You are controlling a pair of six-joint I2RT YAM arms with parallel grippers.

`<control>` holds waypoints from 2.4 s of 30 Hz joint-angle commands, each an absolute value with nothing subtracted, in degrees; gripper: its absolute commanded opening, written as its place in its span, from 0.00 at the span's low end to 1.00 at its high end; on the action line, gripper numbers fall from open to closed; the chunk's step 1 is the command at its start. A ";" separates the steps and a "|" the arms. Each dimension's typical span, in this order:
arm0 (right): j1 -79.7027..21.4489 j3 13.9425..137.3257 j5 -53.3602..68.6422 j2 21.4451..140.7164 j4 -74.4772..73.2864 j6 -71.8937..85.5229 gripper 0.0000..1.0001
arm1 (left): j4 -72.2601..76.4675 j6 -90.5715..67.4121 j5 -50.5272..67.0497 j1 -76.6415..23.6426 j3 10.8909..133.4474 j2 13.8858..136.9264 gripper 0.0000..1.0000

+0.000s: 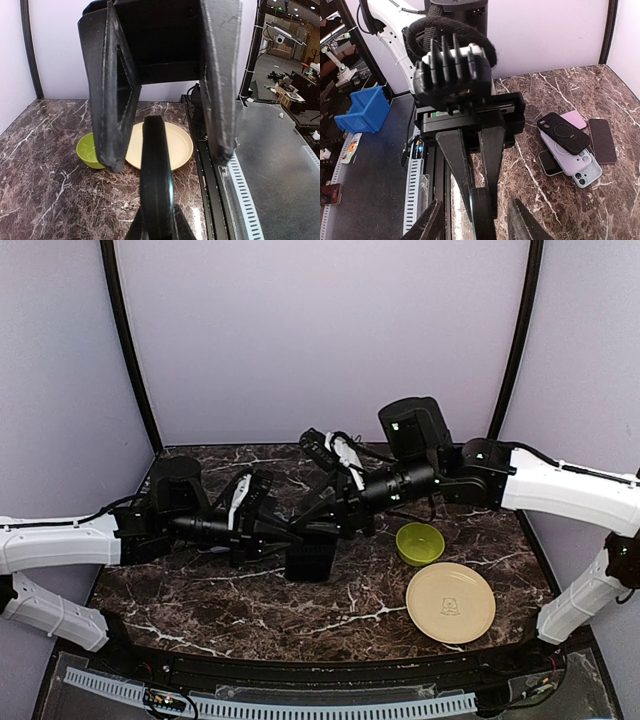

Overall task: Put the phone into the phone case
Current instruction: Press the corner of the phone case at the top left corner of the phone case, then pass from the left arm to the right, then pass from the right arm to the left

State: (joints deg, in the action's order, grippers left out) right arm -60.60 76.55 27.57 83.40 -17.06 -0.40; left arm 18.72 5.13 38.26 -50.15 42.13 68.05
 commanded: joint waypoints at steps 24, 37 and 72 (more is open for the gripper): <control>-61.95 81.65 23.19 85.86 -24.24 -6.91 0.45 | 22.00 5.31 39.99 -50.43 43.84 66.39 0.00; -60.71 76.38 21.95 82.27 -22.35 -4.83 0.27 | 22.06 5.53 40.02 -50.36 43.77 66.36 0.00; -60.68 81.40 28.16 83.27 -25.40 -7.03 0.00 | 21.86 3.02 43.13 -50.37 44.91 69.19 0.00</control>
State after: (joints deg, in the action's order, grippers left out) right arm -60.95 78.50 25.61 83.61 -28.95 -7.66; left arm 19.94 2.37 41.36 -50.04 43.03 69.01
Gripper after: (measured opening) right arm 0.100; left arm 0.121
